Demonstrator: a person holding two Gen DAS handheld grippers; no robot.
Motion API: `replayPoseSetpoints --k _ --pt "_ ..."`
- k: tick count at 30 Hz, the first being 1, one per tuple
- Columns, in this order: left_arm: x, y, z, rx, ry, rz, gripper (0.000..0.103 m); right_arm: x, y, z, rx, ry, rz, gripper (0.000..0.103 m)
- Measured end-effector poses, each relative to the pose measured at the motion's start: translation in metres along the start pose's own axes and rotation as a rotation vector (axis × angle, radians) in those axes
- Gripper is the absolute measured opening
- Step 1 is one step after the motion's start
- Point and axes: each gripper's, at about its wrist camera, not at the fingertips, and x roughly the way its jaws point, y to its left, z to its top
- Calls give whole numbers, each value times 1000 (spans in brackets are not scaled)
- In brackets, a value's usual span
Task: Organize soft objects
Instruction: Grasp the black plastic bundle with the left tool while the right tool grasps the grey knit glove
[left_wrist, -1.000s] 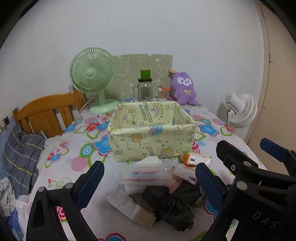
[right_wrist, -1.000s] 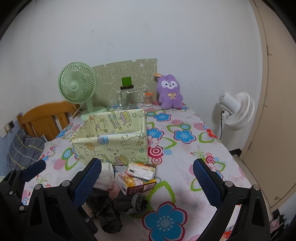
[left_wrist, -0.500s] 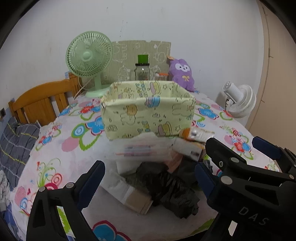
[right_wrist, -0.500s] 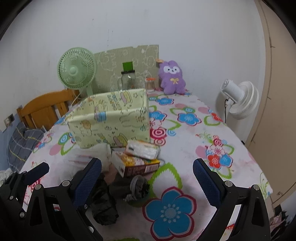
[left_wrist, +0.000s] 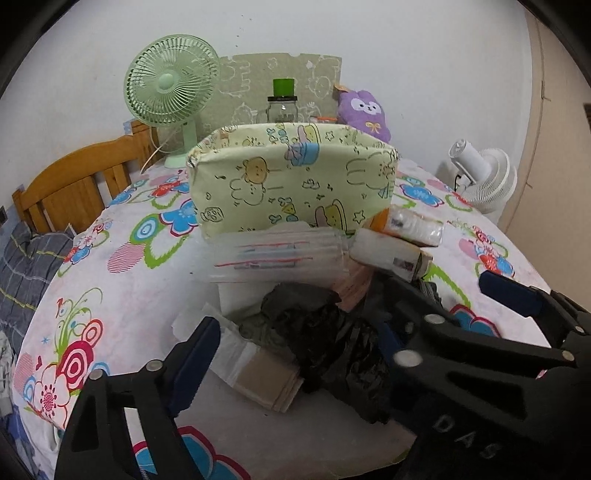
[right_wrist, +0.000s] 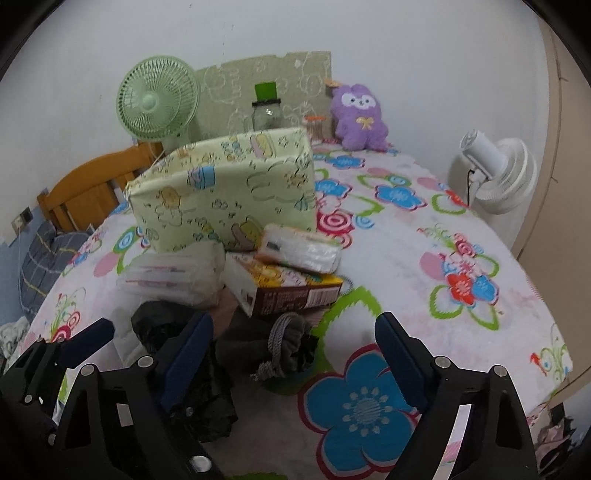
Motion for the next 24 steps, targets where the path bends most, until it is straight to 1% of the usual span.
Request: replayPoseSetpoints --k 2,4,7,8,10,12,15,16,18,20,21,24 --pt "3 -1 -1 5 8 2 83 3 2 -1 1 9 2 86" --pt "6 -3 -2 9 14 20 82 8 4 -2 -4 21 1 84" --pt "10 -4 -2 12 26 13 79 12 6 -3 -11 35 8 76" --pt "11 -5 -2 13 29 11 78 14 6 -3 -12 37 9 75" --pt "13 -5 -2 15 33 1 75 16 7 -3 -13 43 15 69" --pt "15 -5 -2 13 38 -12 72 18 6 -3 -3 52 26 66" --pt "16 -6 -3 12 43 -35 61 20 5 -3 6 62 35 63" --pt "15 -7 -3 16 40 -36 54 20 4 -3 7 64 36 61" --pt "15 -8 -3 15 41 -40 51 19 3 -3 12 67 39 59" --pt "14 -8 -2 14 39 -37 44 18 3 -3 17 66 39 56" --pt "12 -9 -2 14 32 -36 42 17 2 -3 21 62 40 50" --pt "8 -9 -2 14 22 -41 38 13 2 -2 21 50 41 48"
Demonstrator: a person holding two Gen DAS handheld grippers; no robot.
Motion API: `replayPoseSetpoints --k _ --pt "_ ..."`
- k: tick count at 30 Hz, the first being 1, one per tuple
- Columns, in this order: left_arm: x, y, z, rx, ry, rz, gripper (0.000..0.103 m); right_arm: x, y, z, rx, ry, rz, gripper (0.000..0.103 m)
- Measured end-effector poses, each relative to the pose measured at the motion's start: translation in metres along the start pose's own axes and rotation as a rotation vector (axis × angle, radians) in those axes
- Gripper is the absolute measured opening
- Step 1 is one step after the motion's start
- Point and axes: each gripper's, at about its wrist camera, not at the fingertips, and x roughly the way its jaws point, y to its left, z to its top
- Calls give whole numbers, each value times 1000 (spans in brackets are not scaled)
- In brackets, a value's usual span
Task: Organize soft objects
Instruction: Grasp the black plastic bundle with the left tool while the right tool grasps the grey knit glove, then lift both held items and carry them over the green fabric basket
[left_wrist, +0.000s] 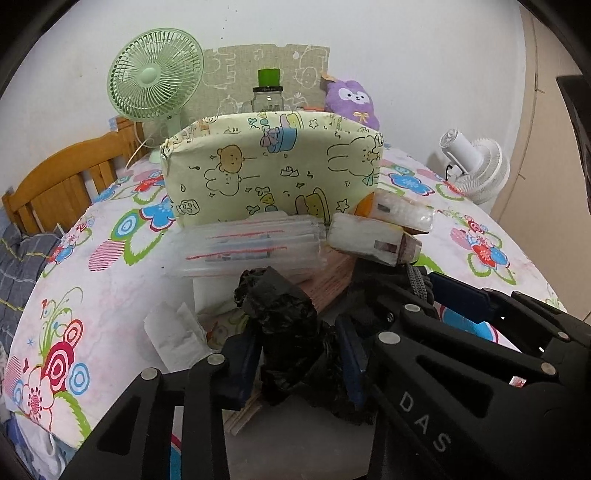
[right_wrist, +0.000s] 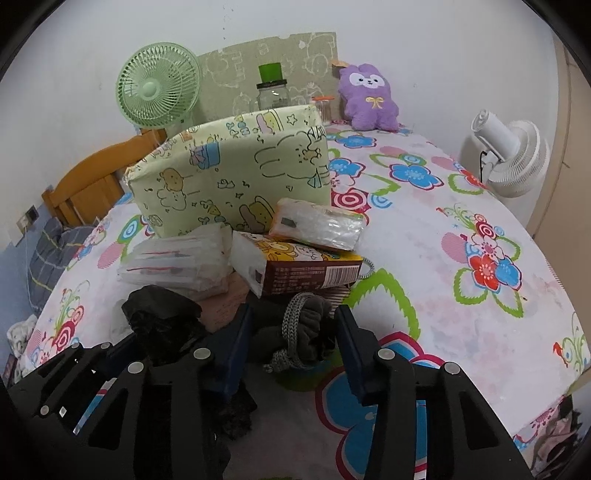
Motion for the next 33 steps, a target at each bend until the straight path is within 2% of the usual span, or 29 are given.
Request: replayPoseSetpoints --k 5,33 --pt "-7 -1 2 0 -18 -4 34 -8 0 1 3 -16 5 45" --pt "-68 -2 40 1 -165 11 33 -77 11 38 0 -169 7 43"
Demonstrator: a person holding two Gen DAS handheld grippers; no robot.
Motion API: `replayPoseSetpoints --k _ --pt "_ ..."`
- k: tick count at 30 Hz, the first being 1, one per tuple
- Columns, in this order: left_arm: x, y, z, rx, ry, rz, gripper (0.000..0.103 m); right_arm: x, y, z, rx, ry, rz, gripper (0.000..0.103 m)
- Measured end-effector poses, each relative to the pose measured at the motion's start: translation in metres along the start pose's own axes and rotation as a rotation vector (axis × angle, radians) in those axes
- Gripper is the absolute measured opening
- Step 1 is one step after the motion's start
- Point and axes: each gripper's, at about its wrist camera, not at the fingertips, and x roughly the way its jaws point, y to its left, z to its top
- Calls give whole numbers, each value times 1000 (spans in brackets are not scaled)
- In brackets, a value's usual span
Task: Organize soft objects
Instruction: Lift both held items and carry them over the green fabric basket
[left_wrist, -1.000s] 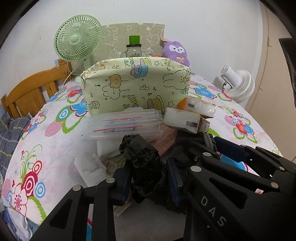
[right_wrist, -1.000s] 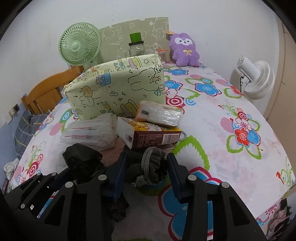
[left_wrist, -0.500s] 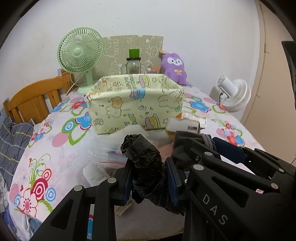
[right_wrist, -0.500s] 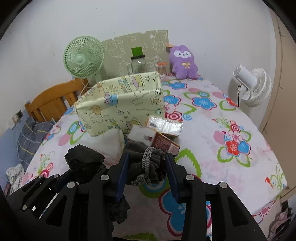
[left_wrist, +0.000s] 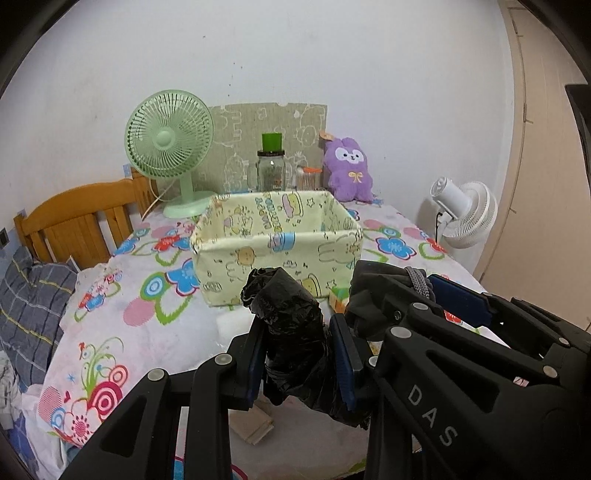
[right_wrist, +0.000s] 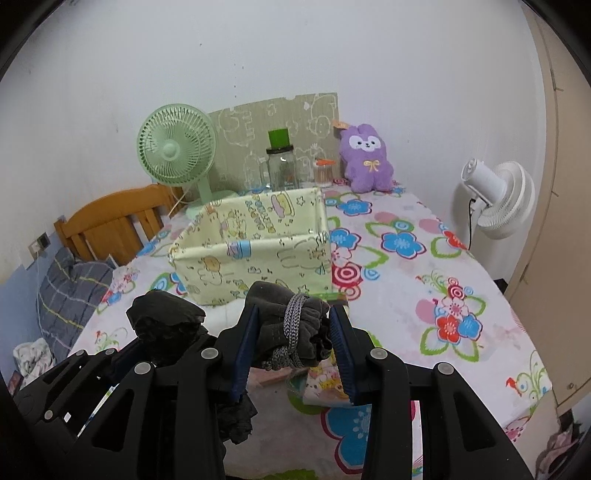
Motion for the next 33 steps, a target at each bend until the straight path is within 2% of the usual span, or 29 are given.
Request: replayPoseSetpoints --k 7,20,33 --pt "-12 1 19 -5 -50 2 33 -13 5 20 -12 -48 2 43" --pt "-18 4 43 -7 -94 34 33 -20 7 45 8 -96 -9 43" --pt "-5 12 65 -27 -110 50 34 -3 11 70 -10 -108 4 43"
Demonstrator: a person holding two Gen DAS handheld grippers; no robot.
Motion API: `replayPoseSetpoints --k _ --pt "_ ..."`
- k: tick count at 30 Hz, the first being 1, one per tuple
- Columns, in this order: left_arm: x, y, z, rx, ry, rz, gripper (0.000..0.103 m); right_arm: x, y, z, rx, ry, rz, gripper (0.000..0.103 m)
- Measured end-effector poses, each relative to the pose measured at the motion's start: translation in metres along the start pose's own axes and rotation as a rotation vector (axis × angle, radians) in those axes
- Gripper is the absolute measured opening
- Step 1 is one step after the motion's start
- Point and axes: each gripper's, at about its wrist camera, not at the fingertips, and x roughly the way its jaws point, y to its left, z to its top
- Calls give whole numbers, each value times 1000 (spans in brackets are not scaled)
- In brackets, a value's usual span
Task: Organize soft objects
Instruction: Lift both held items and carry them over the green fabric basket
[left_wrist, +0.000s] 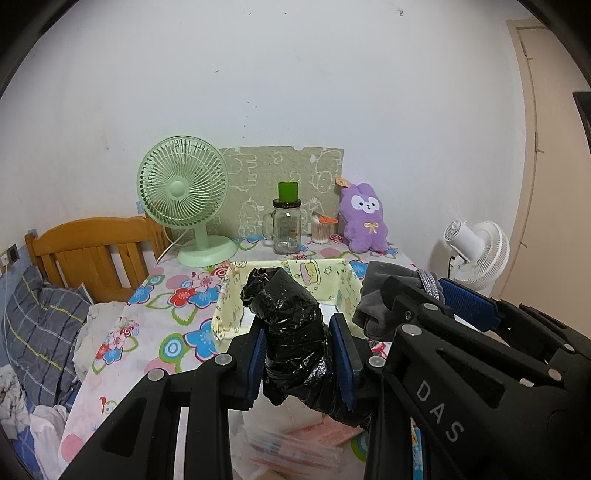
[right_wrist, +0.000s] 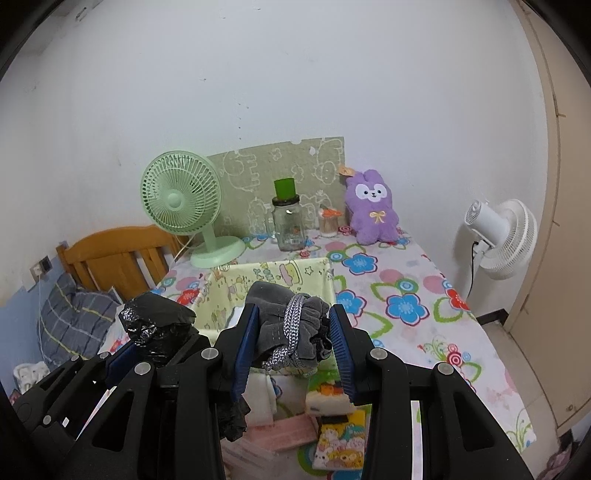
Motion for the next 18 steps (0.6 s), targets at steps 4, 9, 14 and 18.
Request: replayPoseSetpoints --k 4,9,14,18 --pt "11 4 6 -6 6 1 33 11 2 6 4 5 2 43" --pt "25 6 14 -10 12 0 33 28 3 15 3 11 1 43" --pt "46 11 21 -13 29 -2 34 49 3 21 4 25 -3 43" --pt "64 15 26 -15 44 0 34 69 2 27 5 40 -2 43"
